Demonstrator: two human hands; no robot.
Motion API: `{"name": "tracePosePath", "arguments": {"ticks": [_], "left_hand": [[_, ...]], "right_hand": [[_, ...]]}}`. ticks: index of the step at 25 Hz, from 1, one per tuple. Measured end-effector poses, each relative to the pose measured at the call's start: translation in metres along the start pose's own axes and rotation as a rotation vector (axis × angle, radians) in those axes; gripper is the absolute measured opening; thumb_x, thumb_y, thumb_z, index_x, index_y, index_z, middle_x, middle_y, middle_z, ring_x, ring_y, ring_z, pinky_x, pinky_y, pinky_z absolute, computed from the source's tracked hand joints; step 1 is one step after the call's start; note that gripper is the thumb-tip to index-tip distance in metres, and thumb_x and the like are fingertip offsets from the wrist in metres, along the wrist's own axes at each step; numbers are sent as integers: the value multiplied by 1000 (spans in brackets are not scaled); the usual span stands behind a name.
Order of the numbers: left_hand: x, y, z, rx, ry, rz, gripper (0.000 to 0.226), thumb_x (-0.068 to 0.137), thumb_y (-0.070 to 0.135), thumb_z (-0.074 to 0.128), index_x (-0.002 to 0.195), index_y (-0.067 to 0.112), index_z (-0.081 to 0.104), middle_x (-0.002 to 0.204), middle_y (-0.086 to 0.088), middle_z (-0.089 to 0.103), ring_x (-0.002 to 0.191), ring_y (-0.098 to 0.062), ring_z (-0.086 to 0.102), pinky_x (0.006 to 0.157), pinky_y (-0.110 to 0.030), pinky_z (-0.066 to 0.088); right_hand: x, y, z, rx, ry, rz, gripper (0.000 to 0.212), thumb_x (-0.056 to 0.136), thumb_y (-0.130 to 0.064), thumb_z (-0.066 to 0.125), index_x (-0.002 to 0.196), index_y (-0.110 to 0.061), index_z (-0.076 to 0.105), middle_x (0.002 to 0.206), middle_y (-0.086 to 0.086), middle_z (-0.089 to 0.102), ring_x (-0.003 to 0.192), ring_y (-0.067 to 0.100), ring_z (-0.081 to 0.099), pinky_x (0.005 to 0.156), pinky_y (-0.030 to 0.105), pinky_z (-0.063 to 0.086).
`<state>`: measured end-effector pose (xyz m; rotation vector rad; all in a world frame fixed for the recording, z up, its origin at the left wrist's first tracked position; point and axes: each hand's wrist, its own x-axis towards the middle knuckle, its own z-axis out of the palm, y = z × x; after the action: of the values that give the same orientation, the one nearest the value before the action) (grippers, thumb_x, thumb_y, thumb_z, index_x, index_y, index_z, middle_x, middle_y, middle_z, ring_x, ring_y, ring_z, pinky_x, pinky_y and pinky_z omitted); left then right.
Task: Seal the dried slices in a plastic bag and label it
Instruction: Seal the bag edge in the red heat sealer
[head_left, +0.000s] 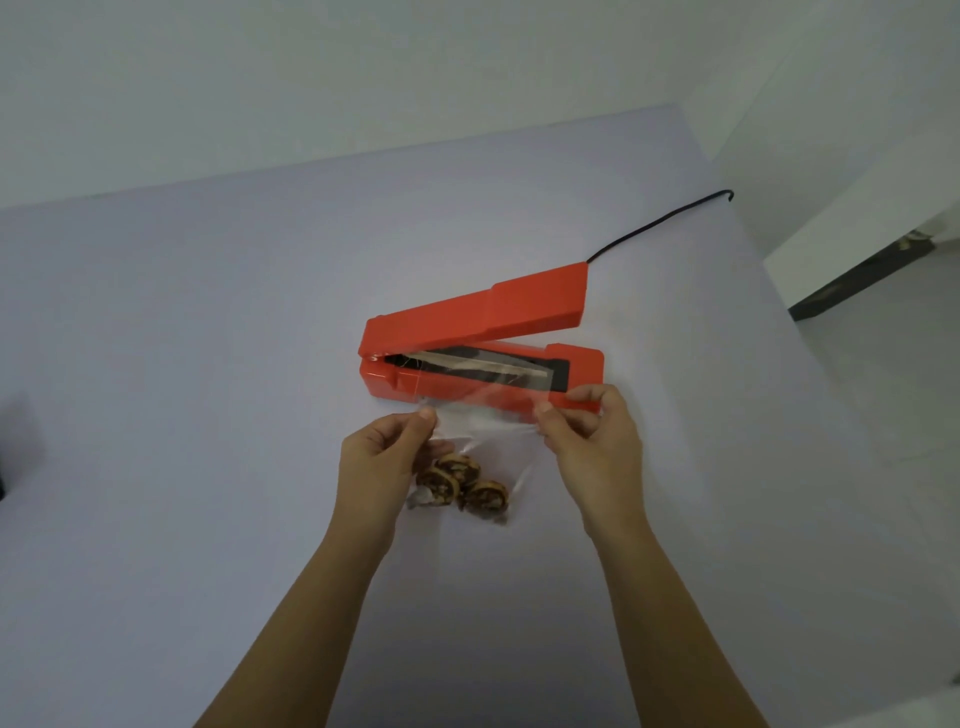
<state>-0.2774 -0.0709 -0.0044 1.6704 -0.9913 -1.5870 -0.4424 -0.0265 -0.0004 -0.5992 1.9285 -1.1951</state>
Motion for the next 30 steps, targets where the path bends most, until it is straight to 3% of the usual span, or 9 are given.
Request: {"name": "tracePosePath", "arguments": {"ticks": [3, 6, 11, 20, 26, 30], "left_hand": [[0, 4, 2, -6, 25, -24, 25, 88, 22, 61, 80, 1, 70, 53, 0, 67, 51, -8, 64, 50, -16, 51], [1, 6, 4, -15, 41, -62, 23, 87, 21, 61, 80, 0, 70, 50, 2, 66, 48, -6, 62, 49, -15, 50], [-1, 5, 3, -31, 69, -78, 22, 87, 20, 61, 79, 2, 70, 48, 3, 65, 45, -4, 61, 46, -12, 48], [2, 6, 4, 12, 85, -67, 21, 86, 25, 62, 76, 9, 72, 63, -3, 70, 53, -7, 64, 58, -21, 50], [1, 4, 5, 29, 86, -85, 23, 86, 28, 62, 77, 10, 72, 68, -4, 70, 60, -11, 64, 63, -25, 49], [1, 5, 6, 22, 91, -96, 22, 87, 28, 62, 76, 11, 72, 61, 2, 68, 51, -2, 62, 57, -20, 48]], "right_hand": [[3, -3, 0, -118, 25, -74, 26, 80, -27, 71, 95, -22, 50, 74, -7, 71, 67, 4, 66, 63, 17, 48], [4, -1, -1, -147, 42, -79, 28, 80, -29, 72, 95, -22, 50, 76, -6, 70, 70, 8, 68, 68, 24, 52], [4, -1, 1, -200, 44, -128, 25, 80, -28, 71, 90, -19, 50, 71, -12, 66, 67, 1, 64, 61, 15, 46], [2, -3, 6, -251, 97, -143, 26, 81, -28, 70, 83, -17, 47, 65, -17, 60, 61, -5, 58, 56, 2, 42], [1, -4, 7, -291, 140, -78, 32, 80, -27, 71, 81, -14, 41, 63, -10, 59, 56, 0, 54, 50, 10, 33], [-1, -7, 7, -314, 150, -99, 30, 82, -30, 70, 85, -15, 44, 63, -14, 57, 56, -2, 53, 52, 10, 33]]}}
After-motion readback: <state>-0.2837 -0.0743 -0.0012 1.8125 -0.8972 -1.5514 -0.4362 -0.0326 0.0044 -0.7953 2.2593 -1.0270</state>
